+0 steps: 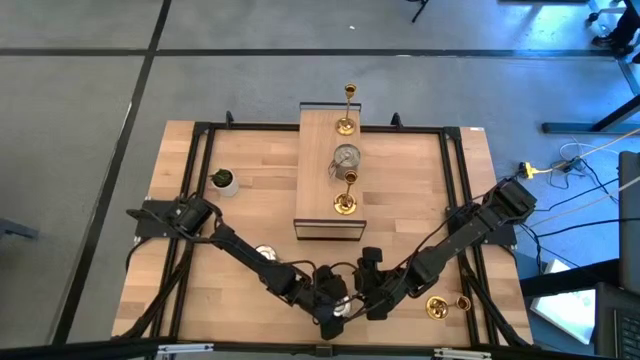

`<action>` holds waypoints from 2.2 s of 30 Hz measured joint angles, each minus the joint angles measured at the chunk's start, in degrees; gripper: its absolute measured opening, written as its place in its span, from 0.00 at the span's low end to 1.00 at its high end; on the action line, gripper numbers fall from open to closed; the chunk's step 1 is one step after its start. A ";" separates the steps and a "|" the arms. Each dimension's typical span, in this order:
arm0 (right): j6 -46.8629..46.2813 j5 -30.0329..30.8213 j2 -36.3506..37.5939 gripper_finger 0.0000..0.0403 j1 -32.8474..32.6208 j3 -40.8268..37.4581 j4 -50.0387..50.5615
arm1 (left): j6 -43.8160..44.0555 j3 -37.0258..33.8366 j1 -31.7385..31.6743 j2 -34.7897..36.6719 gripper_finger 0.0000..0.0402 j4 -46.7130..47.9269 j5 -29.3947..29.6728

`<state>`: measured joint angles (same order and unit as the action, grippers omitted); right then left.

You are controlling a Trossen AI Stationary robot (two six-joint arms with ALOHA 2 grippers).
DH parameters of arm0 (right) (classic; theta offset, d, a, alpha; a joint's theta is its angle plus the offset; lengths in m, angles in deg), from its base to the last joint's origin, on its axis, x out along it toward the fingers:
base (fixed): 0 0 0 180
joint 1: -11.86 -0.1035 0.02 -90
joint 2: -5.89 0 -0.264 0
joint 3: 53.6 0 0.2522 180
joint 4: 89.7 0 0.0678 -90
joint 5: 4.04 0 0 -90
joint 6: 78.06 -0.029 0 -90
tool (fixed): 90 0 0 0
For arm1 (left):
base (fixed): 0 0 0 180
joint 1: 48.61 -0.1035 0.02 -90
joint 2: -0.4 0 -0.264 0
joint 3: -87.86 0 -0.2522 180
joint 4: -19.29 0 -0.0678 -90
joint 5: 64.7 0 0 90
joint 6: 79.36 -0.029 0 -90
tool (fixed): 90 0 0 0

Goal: Pick & Place candle stick holders
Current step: Put the right silver scented candle on the shelf

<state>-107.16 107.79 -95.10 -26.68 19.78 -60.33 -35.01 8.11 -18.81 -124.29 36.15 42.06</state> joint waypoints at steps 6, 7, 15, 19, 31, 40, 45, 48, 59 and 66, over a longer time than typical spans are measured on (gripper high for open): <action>0.00 0.00 0.00 0.73 0.00 0.00 0.02 | 5.58 -0.08 0.00 -0.10 1.00 -2.48 0.18; -0.04 0.00 0.00 0.73 0.00 0.00 0.04 | 7.65 -0.08 0.00 -0.10 1.00 -2.46 0.64; -1.53 0.00 0.00 0.73 0.00 0.00 1.14 | 13.20 -0.08 -0.78 -0.10 1.00 -2.76 1.16; -1.53 0.00 0.00 0.73 0.00 0.00 1.18 | 14.97 -0.08 -0.81 -0.10 1.00 -3.55 -0.12; -1.53 0.00 0.00 0.73 0.00 0.00 1.56 | 8.52 0.01 0.04 -0.10 0.98 -2.89 0.41; -1.53 -0.02 0.00 0.73 0.00 0.00 1.95 | 4.24 5.07 0.11 -0.07 0.97 7.23 2.46; -1.53 0.00 0.00 0.73 0.00 0.00 1.97 | -2.56 10.02 -0.03 0.08 0.97 15.44 4.77; -1.53 0.00 0.00 0.73 0.00 0.00 1.97 | -3.57 10.39 -0.41 0.14 0.97 15.63 3.55; -1.53 0.00 0.00 0.73 0.00 0.00 2.27 | -1.20 10.33 0.80 0.14 0.97 21.43 1.73; -1.51 0.00 0.00 0.73 0.00 0.00 2.57 | 1.92 10.33 2.99 0.14 0.97 24.85 5.62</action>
<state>-108.68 107.78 -95.10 -26.68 19.78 -57.76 -33.08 18.43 -15.82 -124.15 61.01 47.67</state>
